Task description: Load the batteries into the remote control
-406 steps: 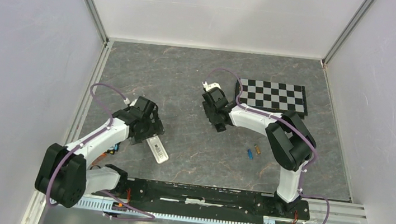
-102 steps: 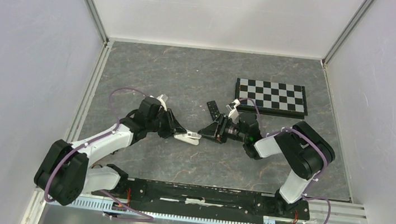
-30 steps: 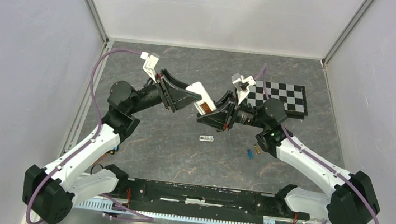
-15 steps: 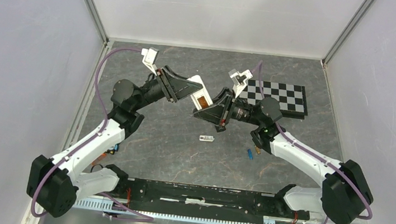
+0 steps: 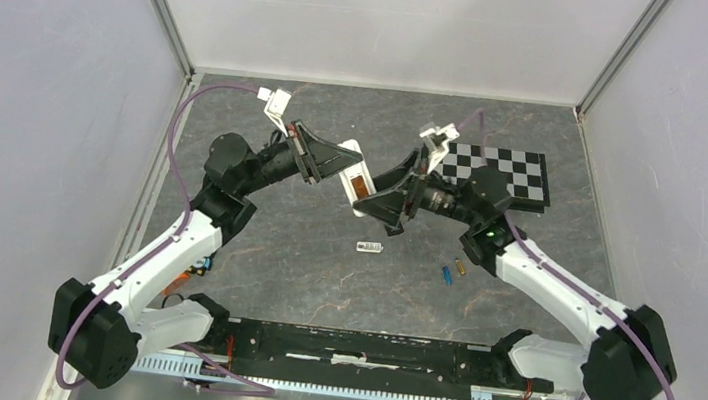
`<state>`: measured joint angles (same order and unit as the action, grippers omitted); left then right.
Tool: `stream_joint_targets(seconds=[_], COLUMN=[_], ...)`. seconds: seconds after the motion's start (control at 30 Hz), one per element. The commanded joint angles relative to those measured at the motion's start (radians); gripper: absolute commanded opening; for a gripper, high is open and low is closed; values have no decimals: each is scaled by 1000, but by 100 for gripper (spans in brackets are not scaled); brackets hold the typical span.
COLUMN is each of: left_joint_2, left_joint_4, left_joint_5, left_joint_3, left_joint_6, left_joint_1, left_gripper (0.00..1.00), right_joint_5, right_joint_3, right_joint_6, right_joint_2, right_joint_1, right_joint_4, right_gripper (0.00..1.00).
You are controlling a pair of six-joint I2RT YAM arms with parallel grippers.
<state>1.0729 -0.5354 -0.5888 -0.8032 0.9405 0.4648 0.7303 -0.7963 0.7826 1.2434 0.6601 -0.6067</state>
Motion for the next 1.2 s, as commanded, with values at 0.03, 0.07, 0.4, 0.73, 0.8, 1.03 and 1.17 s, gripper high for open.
stream_joint_targets(seconds=[0.03, 0.07, 0.4, 0.73, 0.8, 1.03, 1.17], left_joint_2=[-39, -42, -5, -7, -9, -20, -23], left_joint_4=[102, 112, 154, 130, 130, 147, 159], left_joint_5=[-85, -102, -330, -320, -315, -307, -300], left_joint_3=[-32, -29, -55, -47, -45, -36, -35], left_joint_6=[-236, -258, -339, -317, -318, -322, -328], left_joint_1=[-45, -51, -67, -67, -67, -66, -66], left_gripper=[2, 2, 2, 2, 2, 2, 2], right_joint_5=[-152, -202, -824, -963, -964, -895, -871], right_joint_3=[17, 10, -56, 39, 48, 78, 98], right_joint_6=[-161, -195, -369, -427, -436, -459, -452], right_joint_2=[-154, -178, -168, -18, 6, 65, 93], right_joint_1=[-113, -121, -128, -141, -150, -152, -153], right_joint_4=[217, 281, 950, 1113, 1118, 1102, 1099], right_gripper=[85, 83, 52, 53, 53, 41, 37])
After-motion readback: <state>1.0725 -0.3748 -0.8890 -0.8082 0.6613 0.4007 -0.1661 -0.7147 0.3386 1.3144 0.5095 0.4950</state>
